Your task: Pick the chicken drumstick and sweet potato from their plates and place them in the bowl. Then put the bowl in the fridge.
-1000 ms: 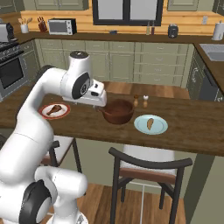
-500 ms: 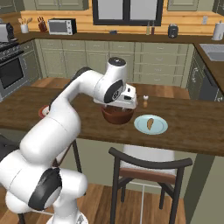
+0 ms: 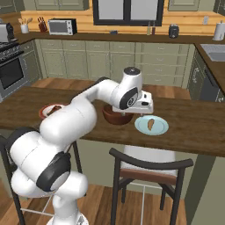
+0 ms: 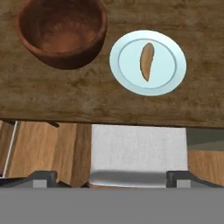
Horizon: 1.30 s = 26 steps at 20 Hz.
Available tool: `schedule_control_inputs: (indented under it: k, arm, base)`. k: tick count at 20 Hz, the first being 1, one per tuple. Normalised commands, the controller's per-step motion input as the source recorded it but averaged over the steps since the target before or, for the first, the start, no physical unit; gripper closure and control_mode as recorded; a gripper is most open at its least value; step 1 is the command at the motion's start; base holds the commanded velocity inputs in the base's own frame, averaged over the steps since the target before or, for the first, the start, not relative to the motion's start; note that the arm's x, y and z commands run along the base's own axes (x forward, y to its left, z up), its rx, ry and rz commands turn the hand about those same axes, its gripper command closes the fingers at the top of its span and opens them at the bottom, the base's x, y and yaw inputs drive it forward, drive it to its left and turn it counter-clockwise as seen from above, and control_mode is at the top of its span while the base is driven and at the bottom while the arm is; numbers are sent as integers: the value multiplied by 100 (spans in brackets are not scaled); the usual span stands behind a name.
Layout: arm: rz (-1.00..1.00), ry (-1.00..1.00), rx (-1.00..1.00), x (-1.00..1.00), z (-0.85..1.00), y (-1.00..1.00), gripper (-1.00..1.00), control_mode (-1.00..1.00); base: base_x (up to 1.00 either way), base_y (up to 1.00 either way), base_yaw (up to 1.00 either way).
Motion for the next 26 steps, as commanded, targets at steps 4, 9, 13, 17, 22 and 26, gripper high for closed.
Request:
schedule_control_inputs:
  k: [4,9,13,17,22,26]
  arm:
    - [0,3,-2,64,-24,-53,-100,-100]
    - [0,0,0,96,-53,-13,-100,-100]
    - [0,5,1,100,-35,-18,-100,-100]
    - [0,15,0,80,-22,-34,-100,-100]
    - [0,19,6,23,-20,-38,-100,-100]
    - [0,14,13,25,-27,-21,-100,-100]
  base:
    - [0,0,0]
    - [0,0,0]
    - [0,0,0]
    - [0,0,0]
    - [0,0,0]
    - [0,0,0]
